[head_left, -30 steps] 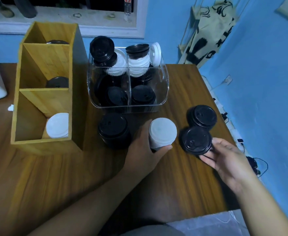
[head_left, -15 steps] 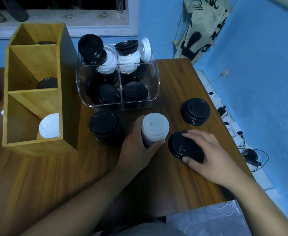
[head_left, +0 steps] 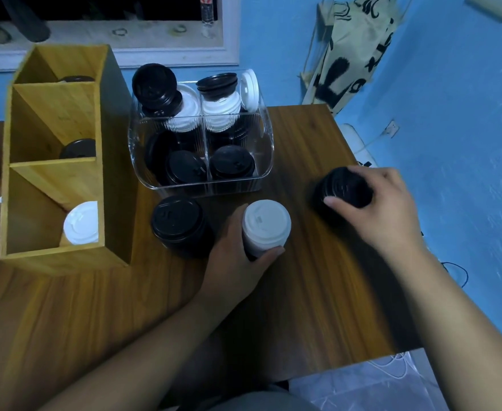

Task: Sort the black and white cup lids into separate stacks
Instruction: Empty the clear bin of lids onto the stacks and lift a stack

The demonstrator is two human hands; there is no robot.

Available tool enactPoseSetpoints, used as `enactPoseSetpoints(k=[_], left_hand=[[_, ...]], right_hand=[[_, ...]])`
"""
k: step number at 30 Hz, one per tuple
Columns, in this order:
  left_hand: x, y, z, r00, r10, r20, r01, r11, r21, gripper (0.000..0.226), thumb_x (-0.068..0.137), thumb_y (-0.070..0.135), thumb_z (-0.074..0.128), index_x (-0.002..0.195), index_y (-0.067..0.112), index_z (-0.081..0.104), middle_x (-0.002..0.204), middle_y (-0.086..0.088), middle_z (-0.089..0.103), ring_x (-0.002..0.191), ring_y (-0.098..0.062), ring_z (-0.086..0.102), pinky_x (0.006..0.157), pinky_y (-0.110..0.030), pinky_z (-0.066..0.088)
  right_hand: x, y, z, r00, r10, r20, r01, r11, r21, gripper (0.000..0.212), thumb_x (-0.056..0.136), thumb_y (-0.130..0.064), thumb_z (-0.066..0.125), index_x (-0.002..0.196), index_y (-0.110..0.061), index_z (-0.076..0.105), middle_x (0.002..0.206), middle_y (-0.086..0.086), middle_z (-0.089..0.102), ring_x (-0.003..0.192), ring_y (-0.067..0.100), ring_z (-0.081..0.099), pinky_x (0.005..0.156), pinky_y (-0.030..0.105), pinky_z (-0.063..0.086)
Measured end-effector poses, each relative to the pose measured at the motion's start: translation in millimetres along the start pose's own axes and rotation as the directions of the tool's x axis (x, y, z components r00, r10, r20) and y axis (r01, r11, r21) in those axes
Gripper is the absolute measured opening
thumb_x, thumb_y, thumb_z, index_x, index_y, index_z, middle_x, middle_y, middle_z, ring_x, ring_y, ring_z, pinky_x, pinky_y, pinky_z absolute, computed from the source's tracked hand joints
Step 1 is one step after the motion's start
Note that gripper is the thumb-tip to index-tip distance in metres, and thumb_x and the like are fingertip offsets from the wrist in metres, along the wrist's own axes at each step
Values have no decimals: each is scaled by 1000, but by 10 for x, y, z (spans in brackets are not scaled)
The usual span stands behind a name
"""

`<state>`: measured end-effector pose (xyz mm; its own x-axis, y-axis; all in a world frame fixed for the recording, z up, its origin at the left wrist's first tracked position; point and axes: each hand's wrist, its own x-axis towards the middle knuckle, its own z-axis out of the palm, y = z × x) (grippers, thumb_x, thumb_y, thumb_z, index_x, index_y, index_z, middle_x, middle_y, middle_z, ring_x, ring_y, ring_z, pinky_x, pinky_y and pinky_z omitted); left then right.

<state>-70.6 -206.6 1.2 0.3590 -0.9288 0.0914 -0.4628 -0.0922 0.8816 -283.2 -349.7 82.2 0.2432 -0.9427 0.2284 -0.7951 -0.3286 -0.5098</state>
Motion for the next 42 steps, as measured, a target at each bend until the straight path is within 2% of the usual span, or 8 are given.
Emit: enactPoseSetpoints(k=[5,9,13,21,31,35,38,42], left_hand=[[2,2,1,1000,-4,-1,4,1000,2,91,78,47,85,151,29,36,146,17,46,139,-3,41,115,-29,40],[4,10,0,1000,12,-11,-12,1000,-1,89,78,47,85,150,27,38,146,15,48,139,-8,43,113,-37,44],[1,14,-3,1000,3,-4,-3,1000,-5,89,79,47,86,151,29,37,146,17,47,139,-7,43,113,-36,44],[-1,28,-7,1000,2,-8,-2,1000,6,88,78,48,86,150,29,38,145,19,47,138,-3,43,113,-26,41],[-27,39,-13,999,-28,-28,28,1000,-3,92,76,48,87,151,32,36,146,20,46,137,2,41,110,-19,37],[-47,46,-30,999,-37,-36,36,999,-16,89,77,46,86,150,34,36,146,22,46,135,7,39,107,-8,30],[-44,36,-37,998,-31,-45,31,999,-15,88,78,47,85,150,32,37,145,21,47,134,7,40,104,-1,28],[-44,37,-31,997,-37,-62,37,999,-14,88,79,47,85,151,30,37,145,20,47,132,7,41,102,2,26]], right_hand=[[230,94,179,995,43,93,-31,991,-127,70,79,-64,73,140,-32,57,126,-1,52,118,28,55,90,38,49],[207,188,276,995,-17,95,35,981,-193,72,83,-66,66,144,-30,53,130,2,52,119,27,55,94,42,53],[236,216,350,992,-41,119,71,961,-268,72,89,-66,56,148,-26,50,138,5,54,126,31,52,99,47,52],[27,254,589,993,-101,66,118,932,-344,64,103,-54,41,155,-17,40,163,20,28,144,39,37,109,51,43],[-336,93,489,964,-146,224,197,955,-222,71,100,-64,32,160,-26,30,169,9,16,150,32,25,115,51,37],[-238,-213,419,958,-243,153,268,947,-179,65,103,-66,25,156,-30,38,167,3,25,156,26,14,123,53,22],[44,-536,407,929,-355,109,362,930,-63,47,104,-48,45,143,-24,55,157,-1,43,150,19,30,118,43,35],[427,-1085,511,831,-537,147,541,841,12,28,100,-25,60,126,-16,67,129,1,66,119,18,58,97,28,46]])
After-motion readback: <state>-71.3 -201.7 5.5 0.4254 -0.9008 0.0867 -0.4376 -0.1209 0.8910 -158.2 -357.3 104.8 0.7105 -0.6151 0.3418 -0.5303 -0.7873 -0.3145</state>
